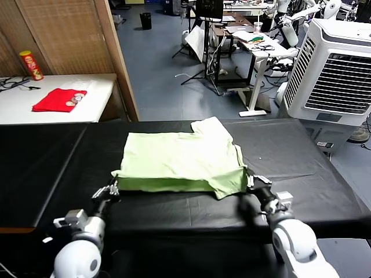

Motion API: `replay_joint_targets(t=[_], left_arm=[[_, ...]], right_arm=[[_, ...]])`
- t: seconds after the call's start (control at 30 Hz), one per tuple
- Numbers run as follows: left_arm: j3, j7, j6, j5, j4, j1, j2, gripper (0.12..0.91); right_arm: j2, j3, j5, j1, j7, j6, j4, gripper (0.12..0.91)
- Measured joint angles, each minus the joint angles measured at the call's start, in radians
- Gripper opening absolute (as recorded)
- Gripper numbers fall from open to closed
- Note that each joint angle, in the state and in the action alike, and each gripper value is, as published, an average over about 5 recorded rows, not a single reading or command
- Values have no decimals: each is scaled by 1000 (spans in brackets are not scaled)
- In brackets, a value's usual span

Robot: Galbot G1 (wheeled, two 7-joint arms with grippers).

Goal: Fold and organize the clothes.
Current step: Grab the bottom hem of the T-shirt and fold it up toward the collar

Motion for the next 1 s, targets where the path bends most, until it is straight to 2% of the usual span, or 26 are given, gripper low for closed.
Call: replay_joint_targets(t=[0.17, 0.37, 0.47, 0.57, 0.63, 0.73, 0.87, 0.93, 1.0], left_arm=[[21, 0, -23, 47, 71, -44, 4, 127], [38, -10, -26, 65, 130, -88, 4, 127], [47, -21, -24, 71, 149, -104, 0, 127], [51, -31, -18, 75, 159, -113, -2, 127], [52, -33, -15, 79, 160, -115, 0, 139], [49, -33, -14, 85, 155, -110, 6, 239], [40, -28, -8, 87, 139, -93, 15, 468], [36, -19, -5, 85, 130, -79, 22, 569], [30, -8, 0, 78, 121, -64, 30, 681]], right_arm=[[19, -23, -3, 63, 2, 21, -76, 121], [30, -27, 2, 95, 2, 39, -127, 121], [26, -19, 13, 91, -5, 25, -126, 141], [14, -6, 27, 76, -21, -2, -108, 252], [2, 3, 32, 60, -27, -19, -87, 369], [-17, 18, 32, 25, -27, -35, -42, 537], [-38, 42, 28, -39, -24, -40, 30, 730], [-45, 55, 25, -75, -23, -41, 63, 779], [-49, 65, 23, -109, -23, -40, 91, 792]])
